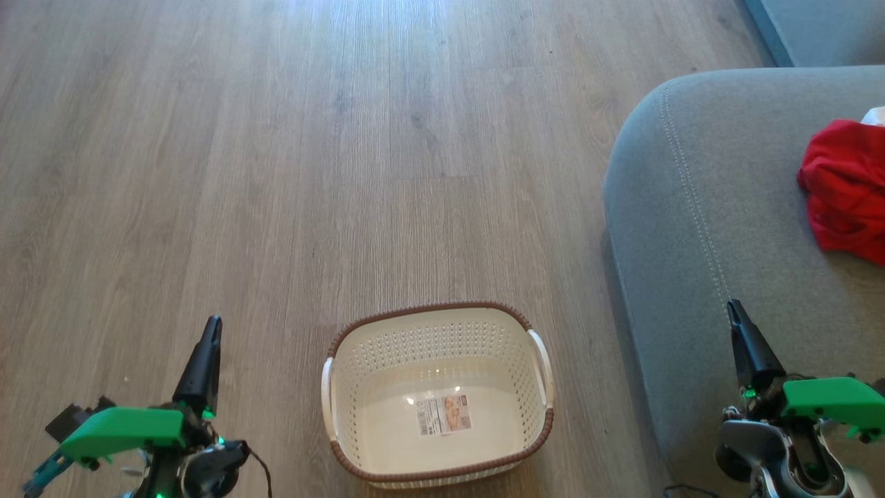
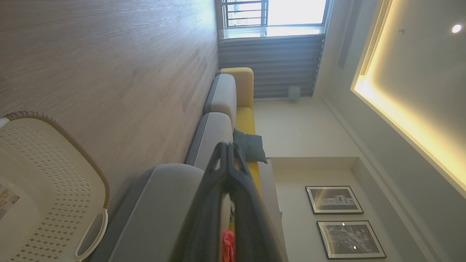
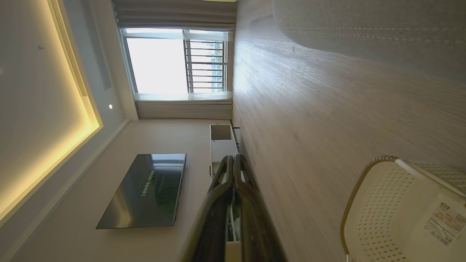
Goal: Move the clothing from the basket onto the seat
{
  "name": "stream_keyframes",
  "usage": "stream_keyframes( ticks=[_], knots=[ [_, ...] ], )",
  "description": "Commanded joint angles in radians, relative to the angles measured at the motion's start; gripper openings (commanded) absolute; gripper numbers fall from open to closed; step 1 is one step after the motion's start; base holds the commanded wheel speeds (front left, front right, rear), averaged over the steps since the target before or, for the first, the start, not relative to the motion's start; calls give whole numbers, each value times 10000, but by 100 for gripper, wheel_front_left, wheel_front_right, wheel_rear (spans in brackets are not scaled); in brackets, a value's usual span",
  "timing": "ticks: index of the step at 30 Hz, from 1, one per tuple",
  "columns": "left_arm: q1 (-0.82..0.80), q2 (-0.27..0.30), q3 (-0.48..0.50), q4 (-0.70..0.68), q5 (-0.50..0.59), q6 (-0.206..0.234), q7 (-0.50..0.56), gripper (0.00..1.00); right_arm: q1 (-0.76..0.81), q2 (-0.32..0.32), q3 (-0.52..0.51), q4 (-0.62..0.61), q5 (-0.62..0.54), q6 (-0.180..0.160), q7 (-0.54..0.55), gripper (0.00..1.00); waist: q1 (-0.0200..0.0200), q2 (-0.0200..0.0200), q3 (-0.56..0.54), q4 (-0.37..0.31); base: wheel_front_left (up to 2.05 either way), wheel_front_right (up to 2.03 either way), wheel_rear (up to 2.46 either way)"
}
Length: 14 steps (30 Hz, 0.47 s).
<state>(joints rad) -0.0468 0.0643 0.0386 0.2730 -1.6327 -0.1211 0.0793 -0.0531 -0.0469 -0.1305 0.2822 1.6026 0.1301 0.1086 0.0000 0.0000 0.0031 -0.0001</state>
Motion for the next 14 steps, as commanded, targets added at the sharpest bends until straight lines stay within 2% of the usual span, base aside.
stream_keyframes(
  ticks=[1,14],
  knots=[
    [-584,101,417,-292,-38,-96,71,0,-549,-37,160,-374,55,6,51,0,0,0,0,1,0,0,0],
    [-587,68,463,-290,1,-96,108,0,-549,-36,159,-374,54,6,52,0,0,0,0,1,0,0,0]
  ],
)
